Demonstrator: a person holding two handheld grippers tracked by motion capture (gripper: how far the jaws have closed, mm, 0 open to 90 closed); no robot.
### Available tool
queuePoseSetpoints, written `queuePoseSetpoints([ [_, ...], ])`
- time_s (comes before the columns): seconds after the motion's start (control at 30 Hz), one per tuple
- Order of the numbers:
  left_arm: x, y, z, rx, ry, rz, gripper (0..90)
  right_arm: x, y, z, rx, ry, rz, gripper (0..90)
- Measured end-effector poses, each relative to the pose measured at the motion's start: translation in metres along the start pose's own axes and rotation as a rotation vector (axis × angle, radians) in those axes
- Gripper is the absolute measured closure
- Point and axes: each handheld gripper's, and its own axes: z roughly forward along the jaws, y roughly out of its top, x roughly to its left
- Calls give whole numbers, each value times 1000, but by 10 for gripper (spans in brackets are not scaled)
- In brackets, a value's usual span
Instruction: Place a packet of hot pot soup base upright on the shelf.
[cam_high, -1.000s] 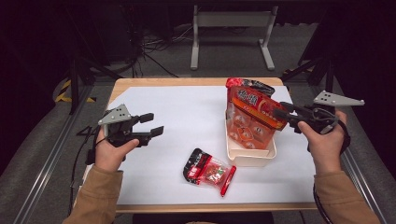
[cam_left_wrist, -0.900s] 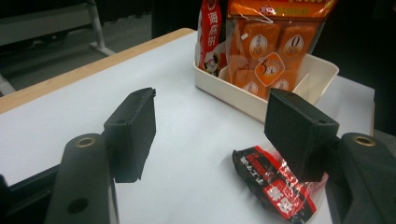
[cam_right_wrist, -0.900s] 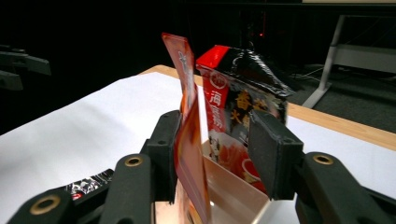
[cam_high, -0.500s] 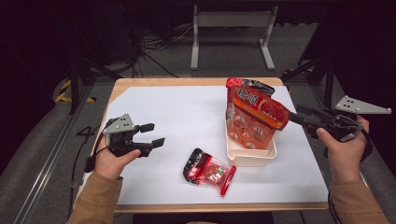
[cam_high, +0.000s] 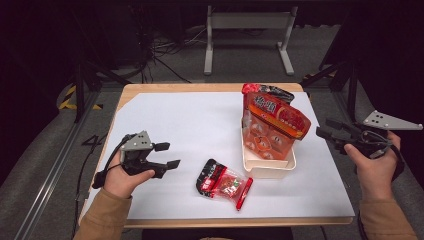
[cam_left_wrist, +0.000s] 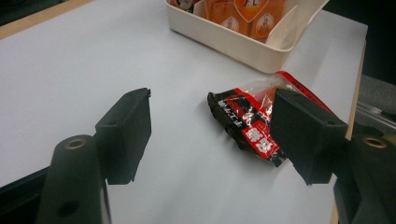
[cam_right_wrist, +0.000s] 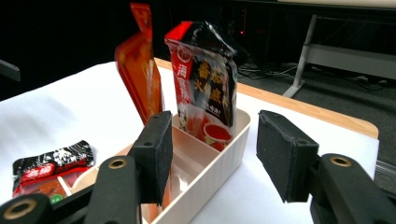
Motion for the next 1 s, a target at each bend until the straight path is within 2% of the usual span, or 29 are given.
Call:
queuePoseSetpoints([
  [0.13,-4,-1,2,9,-9,3,304,-2,-7,2,6,7,0,439],
  [0.17,-5,-2,3,16,-5,11,300,-3,-12,6,31,-3,-22,437],
  [0.27,-6,-2,5,13,-10,18,294,-4,-15,8,45,-14,-36,437],
  [0.37,-8,-3,9,25,-15,19,273,-4,-21,12,51,-17,-31,437],
  [0.53,-11,-5,17,45,-20,4,226,-4,-28,15,52,-21,-21,437],
  [0.6,-12,-8,22,80,-54,-38,216,-4,-32,17,65,-38,-31,436],
  [0.73,-13,-10,28,81,-57,-38,216,-3,-37,20,87,-68,-50,433],
  [1.0,-14,-18,39,80,-61,-55,251,-5,-51,26,75,-67,-21,429],
])
